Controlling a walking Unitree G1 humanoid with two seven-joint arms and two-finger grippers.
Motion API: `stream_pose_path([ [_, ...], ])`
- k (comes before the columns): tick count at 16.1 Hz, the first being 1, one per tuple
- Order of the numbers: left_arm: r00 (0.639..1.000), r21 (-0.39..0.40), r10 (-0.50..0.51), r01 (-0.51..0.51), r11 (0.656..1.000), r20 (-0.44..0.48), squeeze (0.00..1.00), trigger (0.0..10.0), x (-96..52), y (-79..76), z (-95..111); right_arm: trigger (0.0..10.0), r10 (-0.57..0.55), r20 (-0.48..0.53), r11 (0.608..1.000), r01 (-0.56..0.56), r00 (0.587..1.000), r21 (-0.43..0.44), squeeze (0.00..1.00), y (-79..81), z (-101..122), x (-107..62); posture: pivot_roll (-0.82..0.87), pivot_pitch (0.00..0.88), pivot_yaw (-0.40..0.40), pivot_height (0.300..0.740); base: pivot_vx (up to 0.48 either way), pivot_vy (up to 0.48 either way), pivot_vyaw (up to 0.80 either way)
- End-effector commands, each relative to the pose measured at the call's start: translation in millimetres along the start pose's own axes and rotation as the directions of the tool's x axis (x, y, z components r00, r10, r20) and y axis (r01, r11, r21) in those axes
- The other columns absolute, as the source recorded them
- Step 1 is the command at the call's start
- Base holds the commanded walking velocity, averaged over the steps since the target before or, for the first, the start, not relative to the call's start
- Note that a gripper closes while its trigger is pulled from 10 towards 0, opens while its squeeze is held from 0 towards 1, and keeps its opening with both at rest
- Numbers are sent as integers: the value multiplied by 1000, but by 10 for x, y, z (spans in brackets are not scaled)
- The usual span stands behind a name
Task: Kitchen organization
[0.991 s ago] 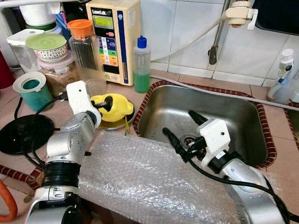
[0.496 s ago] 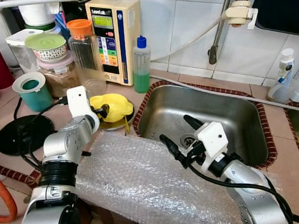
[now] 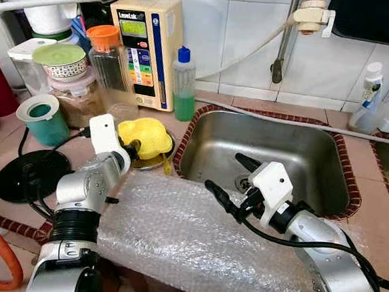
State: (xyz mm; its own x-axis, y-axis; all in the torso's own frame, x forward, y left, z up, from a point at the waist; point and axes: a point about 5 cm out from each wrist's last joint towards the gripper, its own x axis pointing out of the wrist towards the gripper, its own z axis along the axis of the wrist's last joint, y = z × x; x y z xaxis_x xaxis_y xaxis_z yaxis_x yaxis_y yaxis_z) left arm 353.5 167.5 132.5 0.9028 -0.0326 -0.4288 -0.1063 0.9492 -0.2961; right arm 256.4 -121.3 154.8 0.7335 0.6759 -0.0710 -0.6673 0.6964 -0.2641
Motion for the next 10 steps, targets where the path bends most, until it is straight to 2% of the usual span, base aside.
stream_pose_path([
  [1, 1000, 8, -1, 1, 1000, -13, 0, 0, 4, 6, -1, 10000, 12, 4, 1000, -12, 1000, -14, 0, 34, 29, 12, -69, 0, 94, 740, 0, 0, 0],
  [4, 1000, 8, -7, 7, 1000, -16, 0, 0, 8, 28, -38, 10000, 16, 1, 1000, -16, 1000, -19, 0, 40, 27, 17, -69, 0, 94, 740, 0, 0, 0],
  [6, 999, 46, 14, -15, 999, 38, 0, 0, 2, 81, 4, 10000, 18, -3, 999, -18, 1000, -26, 0, 44, 22, 21, -69, 0, 94, 740, 0, 0, 0],
  [10, 999, 47, 12, -14, 999, 42, 0, 0, -1, 101, -11, 10000, 20, -6, 999, -20, 1000, -30, 0, 46, 16, 22, -69, 0, 91, 740, 0, 0, 0],
])
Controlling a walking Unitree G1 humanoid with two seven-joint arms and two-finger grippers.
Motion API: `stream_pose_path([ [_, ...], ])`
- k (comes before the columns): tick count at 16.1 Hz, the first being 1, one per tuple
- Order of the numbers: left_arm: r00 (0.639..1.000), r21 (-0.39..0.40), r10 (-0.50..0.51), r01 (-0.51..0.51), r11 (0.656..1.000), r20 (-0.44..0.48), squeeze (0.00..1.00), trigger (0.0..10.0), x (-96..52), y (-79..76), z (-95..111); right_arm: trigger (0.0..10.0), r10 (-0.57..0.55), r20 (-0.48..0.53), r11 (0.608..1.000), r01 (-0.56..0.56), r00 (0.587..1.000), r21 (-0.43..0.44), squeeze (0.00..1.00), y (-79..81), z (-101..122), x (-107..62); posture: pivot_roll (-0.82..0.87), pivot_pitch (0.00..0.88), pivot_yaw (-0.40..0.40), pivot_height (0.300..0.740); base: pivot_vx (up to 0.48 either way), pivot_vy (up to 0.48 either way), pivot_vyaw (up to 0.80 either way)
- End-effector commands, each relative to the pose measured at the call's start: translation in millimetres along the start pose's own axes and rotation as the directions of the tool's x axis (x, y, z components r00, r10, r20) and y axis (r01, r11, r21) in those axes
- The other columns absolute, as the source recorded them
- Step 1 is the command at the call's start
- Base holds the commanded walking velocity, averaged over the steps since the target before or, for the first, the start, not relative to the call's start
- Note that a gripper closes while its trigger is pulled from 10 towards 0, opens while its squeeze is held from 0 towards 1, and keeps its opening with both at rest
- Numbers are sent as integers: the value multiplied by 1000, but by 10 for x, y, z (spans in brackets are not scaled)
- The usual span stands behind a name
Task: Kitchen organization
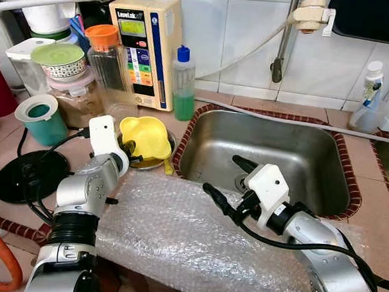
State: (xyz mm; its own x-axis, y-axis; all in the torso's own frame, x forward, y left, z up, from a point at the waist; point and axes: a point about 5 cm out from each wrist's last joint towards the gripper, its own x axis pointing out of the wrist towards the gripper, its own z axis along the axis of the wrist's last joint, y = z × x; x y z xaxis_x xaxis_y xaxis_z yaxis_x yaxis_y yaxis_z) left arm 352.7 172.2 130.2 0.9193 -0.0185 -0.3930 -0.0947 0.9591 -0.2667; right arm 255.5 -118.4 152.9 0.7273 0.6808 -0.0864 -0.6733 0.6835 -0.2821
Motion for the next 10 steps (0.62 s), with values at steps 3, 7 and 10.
stream_pose_path([
  [3, 997, 42, 42, -44, 998, 57, 0, 0, -12, 99, 44, 10000, 17, 10, 1000, -17, 1000, -2, 0, 8, 27, 7, -71, 0, 82, 740, 0, 0, 0],
  [7, 980, 87, 59, -77, 993, 191, 0, 0, -41, 96, 200, 10000, 86, 10, 996, -87, 996, 34, 0, 35, 28, -41, -76, 0, 80, 740, 0, 0, 0],
  [10, 968, 114, 35, -65, 991, 248, 0, 0, -48, 33, 255, 10000, 82, 8, 995, -82, 997, 51, 0, -4, 19, -55, -79, 0, 74, 740, 0, 0, 0],
])
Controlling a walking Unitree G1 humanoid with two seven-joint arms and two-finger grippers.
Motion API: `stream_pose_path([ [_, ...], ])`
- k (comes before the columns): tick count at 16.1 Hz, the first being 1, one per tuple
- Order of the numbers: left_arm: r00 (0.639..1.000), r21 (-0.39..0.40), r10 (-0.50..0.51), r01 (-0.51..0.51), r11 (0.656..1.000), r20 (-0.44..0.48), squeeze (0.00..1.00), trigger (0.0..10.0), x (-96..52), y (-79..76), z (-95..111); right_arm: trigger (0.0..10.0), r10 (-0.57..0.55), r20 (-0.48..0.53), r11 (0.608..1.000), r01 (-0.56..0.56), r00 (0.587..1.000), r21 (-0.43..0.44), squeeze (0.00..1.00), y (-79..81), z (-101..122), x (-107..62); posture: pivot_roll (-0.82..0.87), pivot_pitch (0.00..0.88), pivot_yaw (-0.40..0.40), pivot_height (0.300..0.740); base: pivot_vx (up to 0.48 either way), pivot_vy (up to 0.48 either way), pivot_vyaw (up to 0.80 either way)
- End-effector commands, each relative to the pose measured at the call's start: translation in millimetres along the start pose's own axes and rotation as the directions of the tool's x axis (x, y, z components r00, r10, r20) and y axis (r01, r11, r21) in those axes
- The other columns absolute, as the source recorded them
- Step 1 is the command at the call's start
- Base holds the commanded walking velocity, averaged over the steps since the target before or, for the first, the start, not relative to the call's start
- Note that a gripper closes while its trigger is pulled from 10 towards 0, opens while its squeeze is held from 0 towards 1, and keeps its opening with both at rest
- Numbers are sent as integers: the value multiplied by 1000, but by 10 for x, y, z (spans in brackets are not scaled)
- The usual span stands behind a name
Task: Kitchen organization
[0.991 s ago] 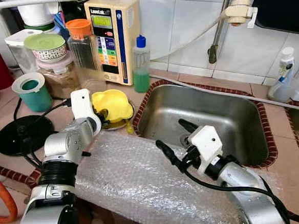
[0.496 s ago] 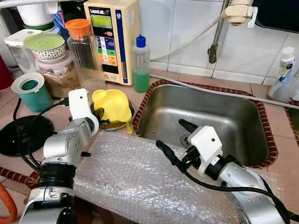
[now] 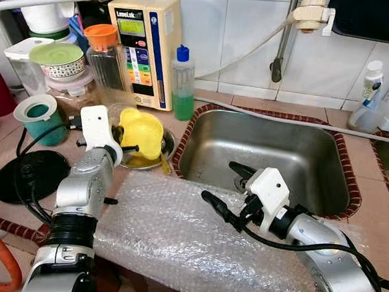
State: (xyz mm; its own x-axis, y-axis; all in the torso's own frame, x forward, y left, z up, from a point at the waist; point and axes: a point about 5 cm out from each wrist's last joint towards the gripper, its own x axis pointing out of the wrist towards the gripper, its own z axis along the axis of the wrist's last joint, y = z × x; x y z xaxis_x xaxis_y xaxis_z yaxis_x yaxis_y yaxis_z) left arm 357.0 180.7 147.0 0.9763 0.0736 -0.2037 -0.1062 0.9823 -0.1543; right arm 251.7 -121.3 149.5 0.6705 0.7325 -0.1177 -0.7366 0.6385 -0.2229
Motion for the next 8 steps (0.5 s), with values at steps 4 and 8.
stream_pose_path([
  [4, 998, -10, 6, -5, 1000, 58, 0, 0, -5, 6, 66, 10000, 7, 25, 1000, -8, 1000, 13, 0, -40, 67, -14, -76, 0, 69, 740, 0, 0, 0],
  [8, 968, 20, -74, 71, 997, 238, 0, 0, -64, -148, 265, 10000, -159, 111, 981, 145, 981, 128, 0, -225, 161, 30, -76, 0, 69, 740, 0, 0, 0],
])
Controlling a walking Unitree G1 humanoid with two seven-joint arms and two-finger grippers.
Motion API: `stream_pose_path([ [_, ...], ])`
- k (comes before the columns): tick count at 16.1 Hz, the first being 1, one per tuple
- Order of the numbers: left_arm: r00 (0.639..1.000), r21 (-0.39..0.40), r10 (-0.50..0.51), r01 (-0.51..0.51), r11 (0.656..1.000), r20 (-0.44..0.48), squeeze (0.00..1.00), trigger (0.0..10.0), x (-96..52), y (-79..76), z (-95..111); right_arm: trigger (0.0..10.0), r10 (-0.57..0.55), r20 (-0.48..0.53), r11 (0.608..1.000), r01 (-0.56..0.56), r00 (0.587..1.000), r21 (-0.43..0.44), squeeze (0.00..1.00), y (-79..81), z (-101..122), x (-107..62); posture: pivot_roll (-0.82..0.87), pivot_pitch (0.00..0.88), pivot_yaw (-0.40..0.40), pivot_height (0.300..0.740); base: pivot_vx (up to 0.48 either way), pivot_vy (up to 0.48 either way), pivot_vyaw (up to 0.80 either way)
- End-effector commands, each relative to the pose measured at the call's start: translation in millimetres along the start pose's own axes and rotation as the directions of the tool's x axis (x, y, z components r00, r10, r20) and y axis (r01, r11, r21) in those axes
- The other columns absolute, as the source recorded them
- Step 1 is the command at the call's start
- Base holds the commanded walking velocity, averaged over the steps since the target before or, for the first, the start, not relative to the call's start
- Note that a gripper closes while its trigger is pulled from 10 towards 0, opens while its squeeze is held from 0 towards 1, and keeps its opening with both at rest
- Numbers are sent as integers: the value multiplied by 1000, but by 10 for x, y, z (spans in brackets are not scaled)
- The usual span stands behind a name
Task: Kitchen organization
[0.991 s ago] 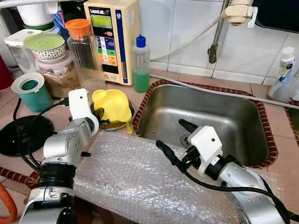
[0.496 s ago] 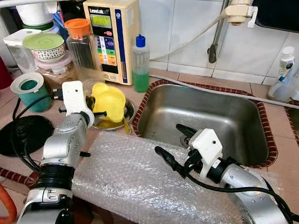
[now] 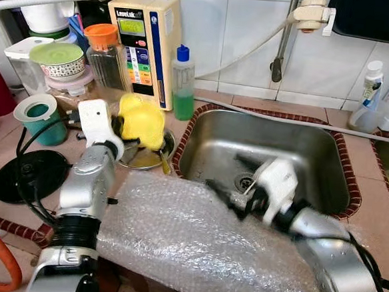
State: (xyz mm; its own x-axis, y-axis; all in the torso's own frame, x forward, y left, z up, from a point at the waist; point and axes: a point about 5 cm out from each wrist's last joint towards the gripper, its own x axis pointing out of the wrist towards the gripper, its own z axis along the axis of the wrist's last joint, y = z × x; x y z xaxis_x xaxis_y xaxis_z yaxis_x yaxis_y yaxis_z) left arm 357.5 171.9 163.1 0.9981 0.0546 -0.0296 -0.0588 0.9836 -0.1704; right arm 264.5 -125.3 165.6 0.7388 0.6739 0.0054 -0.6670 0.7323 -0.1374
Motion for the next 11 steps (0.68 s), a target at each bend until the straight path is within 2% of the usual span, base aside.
stream_pose_path([
  [1, 991, 44, -70, 66, 997, 111, 0, 0, -24, -113, 170, 10000, -86, 39, 994, 83, 995, 75, 0, -102, 54, 19, -76, 0, 69, 740, 0, 0, 0],
  [2, 984, 75, -122, 112, 991, 130, 0, 0, -41, -213, 186, 10000, -144, 51, 984, 137, 988, 113, 0, -145, 64, 42, -78, 0, 68, 740, 0, 0, 0],
  [5, 937, 133, -308, 289, 948, 164, 0, 0, -109, -578, 181, 10000, -203, 89, 966, 185, 975, 181, 0, -158, 148, 176, -81, 0, 69, 740, 0, 0, 0],
  [6, 910, 157, -379, 355, 922, 169, 0, 0, -150, -725, 153, 10000, -238, 85, 954, 217, 967, 205, 0, -172, 157, 231, -82, 0, 69, 740, 0, 0, 0],
  [9, 871, 191, -463, 432, 881, 167, 0, 0, -229, -912, 78, 10000, -314, 70, 926, 288, 947, 245, 0, -219, 167, 335, -86, 0, 70, 740, 0, 0, 0],
  [11, 854, 195, -490, 458, 867, 176, 0, 0, -268, -974, 72, 10000, -383, 36, 900, 365, 923, 238, 0, -291, 141, 370, -88, 0, 69, 740, 0, 0, 0],
])
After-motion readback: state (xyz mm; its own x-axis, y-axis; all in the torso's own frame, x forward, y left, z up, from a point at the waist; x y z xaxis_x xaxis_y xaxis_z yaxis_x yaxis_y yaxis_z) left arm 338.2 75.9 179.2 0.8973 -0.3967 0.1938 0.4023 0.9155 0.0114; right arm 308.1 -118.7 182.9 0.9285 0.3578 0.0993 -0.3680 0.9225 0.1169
